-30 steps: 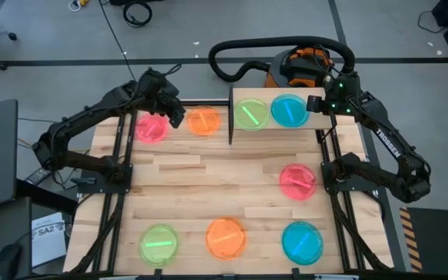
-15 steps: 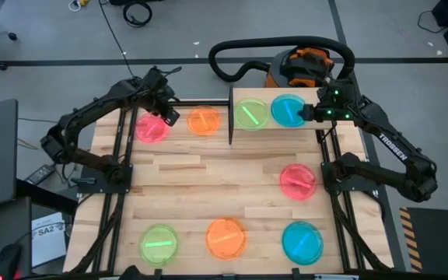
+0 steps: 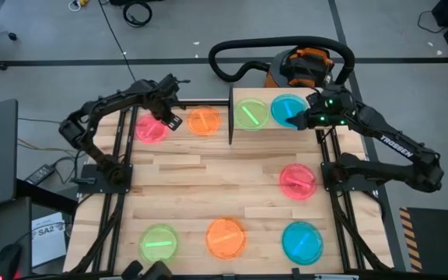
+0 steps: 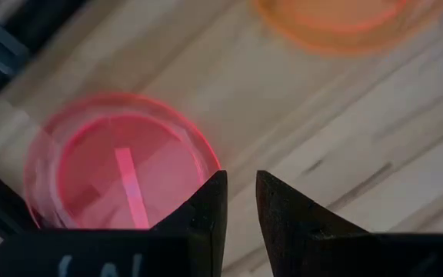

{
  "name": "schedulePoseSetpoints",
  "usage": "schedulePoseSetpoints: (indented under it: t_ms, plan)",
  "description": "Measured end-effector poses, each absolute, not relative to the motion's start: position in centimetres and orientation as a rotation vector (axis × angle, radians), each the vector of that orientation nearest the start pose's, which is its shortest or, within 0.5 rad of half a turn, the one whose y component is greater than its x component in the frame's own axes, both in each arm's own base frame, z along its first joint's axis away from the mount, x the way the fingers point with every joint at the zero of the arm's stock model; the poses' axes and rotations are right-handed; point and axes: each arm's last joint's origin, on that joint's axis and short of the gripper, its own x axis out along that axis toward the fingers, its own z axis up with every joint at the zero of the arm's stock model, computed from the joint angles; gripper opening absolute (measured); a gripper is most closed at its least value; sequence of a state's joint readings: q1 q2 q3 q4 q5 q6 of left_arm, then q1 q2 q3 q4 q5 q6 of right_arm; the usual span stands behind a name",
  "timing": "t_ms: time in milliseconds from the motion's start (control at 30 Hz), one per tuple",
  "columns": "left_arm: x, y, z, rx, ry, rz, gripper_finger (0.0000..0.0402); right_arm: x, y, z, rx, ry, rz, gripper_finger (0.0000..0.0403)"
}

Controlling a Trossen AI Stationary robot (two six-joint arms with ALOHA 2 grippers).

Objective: Place and stack plates onto a shelf
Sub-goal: Stack the top pink plate on top of the green plate on the shelf

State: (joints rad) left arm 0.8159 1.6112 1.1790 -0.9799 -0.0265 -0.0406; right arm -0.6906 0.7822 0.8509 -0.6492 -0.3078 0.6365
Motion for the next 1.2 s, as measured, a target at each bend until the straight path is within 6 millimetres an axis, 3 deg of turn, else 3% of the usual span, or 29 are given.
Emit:
schedulePoseSetpoints:
  t_ms: [300, 567, 933, 1200]
  plan:
    - [21.2, 21.5, 20.2, -0.613, 1.402, 0.707, 0.0078, 13.6, -7.4, 31.6, 0.860, 0.384, -0.487, 0.0090]
    - [21.5, 21.2, 19.8, -0.549, 1.459, 0.644, 0.0079, 14.3, -6.2, 31.6, 0.844, 0.402, -0.473, 0.0090]
    - [21.0, 21.1, 19.8, -0.565, 1.502, 0.653, 0.0146, 15.1, -5.0, 32.0, 0.803, 0.379, -0.402, 0.0090]
    - [21.0, 21.1, 19.8, -0.541, 1.507, 0.752, 0.0151, 15.7, -4.1, 32.8, 0.777, 0.323, -0.314, 0.0090]
